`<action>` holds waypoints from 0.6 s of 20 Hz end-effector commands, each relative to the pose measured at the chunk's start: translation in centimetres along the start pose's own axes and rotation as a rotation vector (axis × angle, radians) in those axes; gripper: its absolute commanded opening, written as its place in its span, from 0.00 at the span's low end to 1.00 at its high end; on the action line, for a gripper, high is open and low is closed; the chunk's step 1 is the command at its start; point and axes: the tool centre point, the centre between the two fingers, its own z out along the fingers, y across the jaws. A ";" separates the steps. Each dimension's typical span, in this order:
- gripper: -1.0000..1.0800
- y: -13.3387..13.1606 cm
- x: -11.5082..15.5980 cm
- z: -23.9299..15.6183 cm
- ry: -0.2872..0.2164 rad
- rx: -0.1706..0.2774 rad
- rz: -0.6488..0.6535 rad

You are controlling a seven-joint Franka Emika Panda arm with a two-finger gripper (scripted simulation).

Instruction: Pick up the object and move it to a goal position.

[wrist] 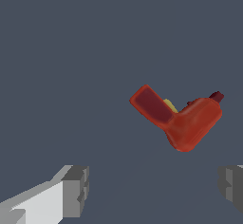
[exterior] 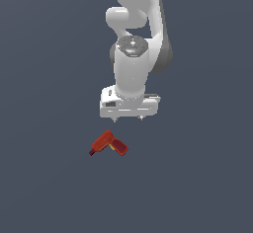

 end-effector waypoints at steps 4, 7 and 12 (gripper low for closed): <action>1.00 0.0 1.5 0.9 -0.034 -0.010 -0.075; 1.00 0.0 2.5 1.5 -0.058 -0.016 -0.128; 1.00 0.0 4.1 2.8 -0.104 -0.025 -0.222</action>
